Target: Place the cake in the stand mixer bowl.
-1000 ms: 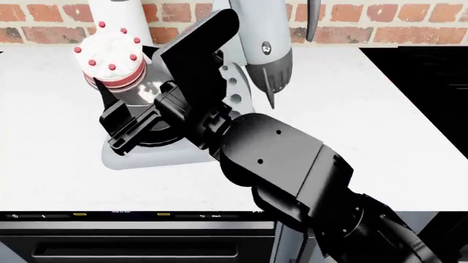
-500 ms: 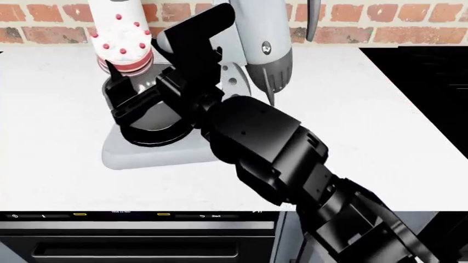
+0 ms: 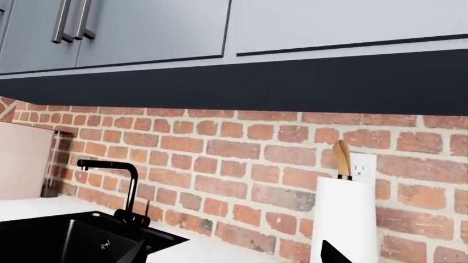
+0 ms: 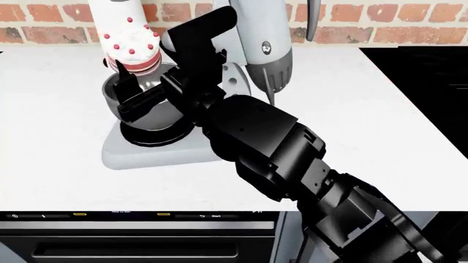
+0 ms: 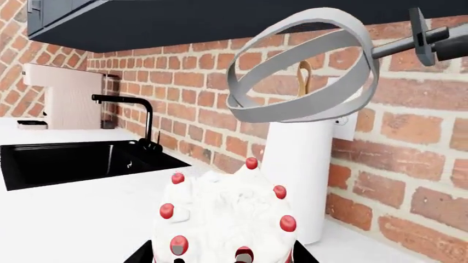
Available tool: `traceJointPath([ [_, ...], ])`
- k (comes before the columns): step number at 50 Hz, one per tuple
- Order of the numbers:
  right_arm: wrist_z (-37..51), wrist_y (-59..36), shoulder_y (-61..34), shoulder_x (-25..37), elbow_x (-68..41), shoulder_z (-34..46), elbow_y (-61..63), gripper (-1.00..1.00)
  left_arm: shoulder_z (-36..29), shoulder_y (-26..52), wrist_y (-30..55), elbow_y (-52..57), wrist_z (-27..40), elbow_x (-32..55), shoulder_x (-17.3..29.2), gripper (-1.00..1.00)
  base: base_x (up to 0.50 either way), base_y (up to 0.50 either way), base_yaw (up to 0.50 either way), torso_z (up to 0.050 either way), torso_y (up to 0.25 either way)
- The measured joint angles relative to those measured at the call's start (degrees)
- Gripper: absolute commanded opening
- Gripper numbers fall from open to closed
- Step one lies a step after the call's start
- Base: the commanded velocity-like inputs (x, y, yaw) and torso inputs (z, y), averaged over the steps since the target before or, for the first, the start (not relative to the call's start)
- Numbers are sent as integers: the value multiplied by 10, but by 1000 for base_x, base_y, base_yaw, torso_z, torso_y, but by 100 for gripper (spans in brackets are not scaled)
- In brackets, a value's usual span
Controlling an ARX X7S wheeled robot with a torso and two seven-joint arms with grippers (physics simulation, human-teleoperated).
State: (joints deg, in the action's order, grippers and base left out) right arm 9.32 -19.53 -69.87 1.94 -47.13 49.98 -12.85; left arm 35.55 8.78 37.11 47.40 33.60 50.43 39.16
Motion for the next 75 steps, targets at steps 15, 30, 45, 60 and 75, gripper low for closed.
traceJointPath([
  [15,14,3,-7,1,-11,14,-9,-100,0,-3,-3,-2,-1,0,0,100,0,0,0,0,0],
  [30,17,9,-13,2,-18,24,-17,100,-1,-4,-5,-3,0,0,1,100,0,0,0,0,0],
  [45,16,12,-21,5,-16,35,-17,100,-1,-6,-6,-2,1,2,2,100,0,0,0,0,0],
  [60,29,35,-17,27,-12,44,52,100,-2,-7,-9,-3,2,2,2,100,0,0,0,0,0],
  [75,66,44,-3,76,-9,45,182,100,-4,-8,-11,-3,2,3,1,100,0,0,0,0,0],
])
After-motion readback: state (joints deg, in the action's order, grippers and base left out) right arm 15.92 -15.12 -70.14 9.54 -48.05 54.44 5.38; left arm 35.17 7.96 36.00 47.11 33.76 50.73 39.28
